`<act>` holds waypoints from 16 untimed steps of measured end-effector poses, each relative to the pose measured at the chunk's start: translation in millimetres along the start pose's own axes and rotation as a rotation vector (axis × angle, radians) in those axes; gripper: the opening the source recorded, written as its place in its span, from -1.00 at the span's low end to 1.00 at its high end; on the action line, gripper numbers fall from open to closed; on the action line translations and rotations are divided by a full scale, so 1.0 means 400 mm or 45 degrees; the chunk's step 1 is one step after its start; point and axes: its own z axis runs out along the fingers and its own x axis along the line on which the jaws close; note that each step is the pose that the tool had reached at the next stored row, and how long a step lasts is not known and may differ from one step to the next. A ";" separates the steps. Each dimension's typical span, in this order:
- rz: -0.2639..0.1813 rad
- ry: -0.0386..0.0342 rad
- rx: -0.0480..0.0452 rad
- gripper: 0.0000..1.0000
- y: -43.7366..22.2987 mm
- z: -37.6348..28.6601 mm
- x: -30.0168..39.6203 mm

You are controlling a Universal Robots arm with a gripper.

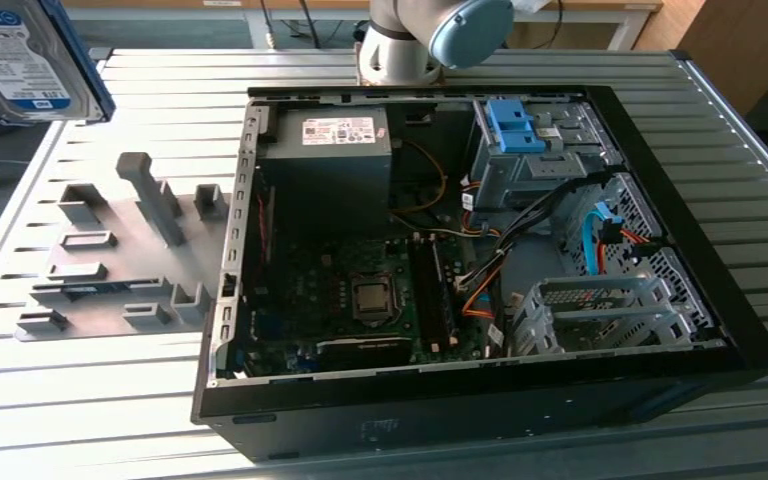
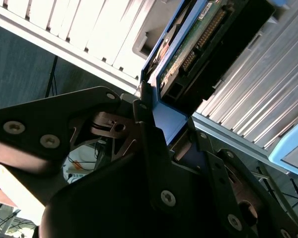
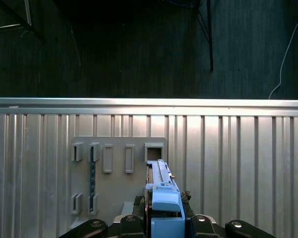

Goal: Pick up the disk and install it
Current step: 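Pick up the disk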

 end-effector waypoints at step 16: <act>0.000 0.0000 0.000 -0.26 0.000 -0.024 0.000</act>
